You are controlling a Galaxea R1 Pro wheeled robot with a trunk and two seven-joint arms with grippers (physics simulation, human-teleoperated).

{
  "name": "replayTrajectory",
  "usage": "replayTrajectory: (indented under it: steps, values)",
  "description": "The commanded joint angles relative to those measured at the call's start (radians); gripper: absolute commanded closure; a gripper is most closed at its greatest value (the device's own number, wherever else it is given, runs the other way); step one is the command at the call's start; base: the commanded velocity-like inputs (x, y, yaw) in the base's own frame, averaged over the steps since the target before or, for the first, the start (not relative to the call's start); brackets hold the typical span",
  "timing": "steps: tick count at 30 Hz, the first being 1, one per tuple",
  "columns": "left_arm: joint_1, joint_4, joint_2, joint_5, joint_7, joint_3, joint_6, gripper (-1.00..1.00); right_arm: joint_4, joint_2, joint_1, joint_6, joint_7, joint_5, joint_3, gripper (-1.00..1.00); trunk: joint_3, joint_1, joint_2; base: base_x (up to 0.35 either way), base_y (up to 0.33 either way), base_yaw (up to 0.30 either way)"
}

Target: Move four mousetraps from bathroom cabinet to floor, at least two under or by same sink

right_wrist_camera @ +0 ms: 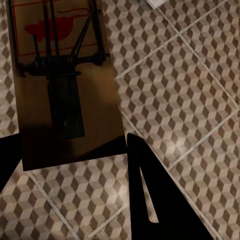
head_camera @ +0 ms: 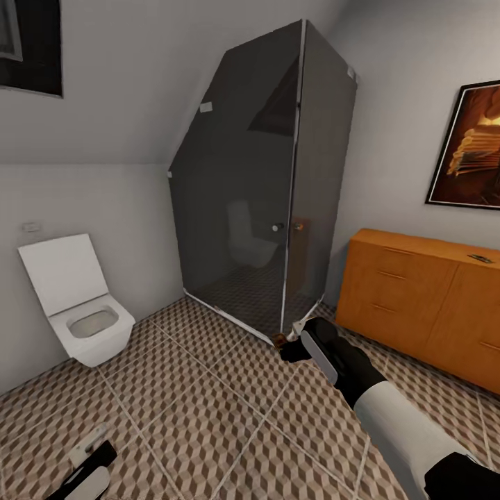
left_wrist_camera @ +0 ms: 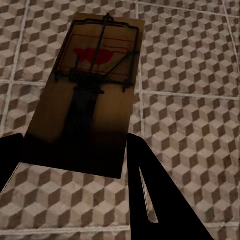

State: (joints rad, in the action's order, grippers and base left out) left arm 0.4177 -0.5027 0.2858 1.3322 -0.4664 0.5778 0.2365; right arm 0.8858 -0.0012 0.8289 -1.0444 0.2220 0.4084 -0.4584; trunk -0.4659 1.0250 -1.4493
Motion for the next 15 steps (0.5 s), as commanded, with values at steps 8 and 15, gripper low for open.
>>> replayTrajectory:
  steps: [8,15]
  values:
    - [0.001,-0.002,0.001,0.005,-0.006,0.008,0.004,1.0,0.001,-0.001,0.001,-0.003,0.01,0.013,-0.002,1.0,-0.001,0.0,-0.001,0.0,0.0,0.293]
    - [0.001,-0.001,-0.002,0.004,-0.006,0.009,0.001,1.0,0.001,-0.003,0.001,-0.003,0.01,0.013,-0.002,1.0,-0.001,0.0,-0.001,0.0,0.0,0.293]
